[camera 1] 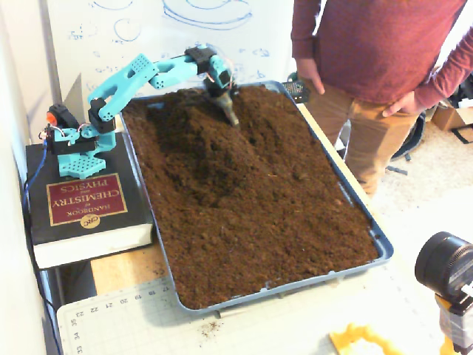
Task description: Build a berm.
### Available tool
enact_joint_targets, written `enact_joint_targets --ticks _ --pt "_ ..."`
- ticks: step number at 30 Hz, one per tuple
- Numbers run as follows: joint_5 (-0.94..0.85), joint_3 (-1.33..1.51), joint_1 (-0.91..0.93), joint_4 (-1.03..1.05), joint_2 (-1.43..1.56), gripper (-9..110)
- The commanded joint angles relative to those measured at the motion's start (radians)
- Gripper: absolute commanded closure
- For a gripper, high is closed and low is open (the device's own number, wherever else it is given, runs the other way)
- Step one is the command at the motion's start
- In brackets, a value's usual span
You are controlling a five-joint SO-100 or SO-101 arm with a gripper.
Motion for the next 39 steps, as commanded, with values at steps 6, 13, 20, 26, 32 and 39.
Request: enact_joint_targets --ticks 6,13,20,26,32,39 --pt "-0.008 -0.156 0.238 -0.176 0.12 101" --pt "-0.023 -0.078 0.345 -0.551 0.037 101" --pt "-0.276 0.095 0.403 -0.581 -0.043 101" --pt "-0.342 0.256 0.411 -0.581 -0.048 101" --pt "-0.342 0.4 0.41 -0.58 -0.029 101" --pt "-0.342 0.601 0.397 -0.491 0.106 101"
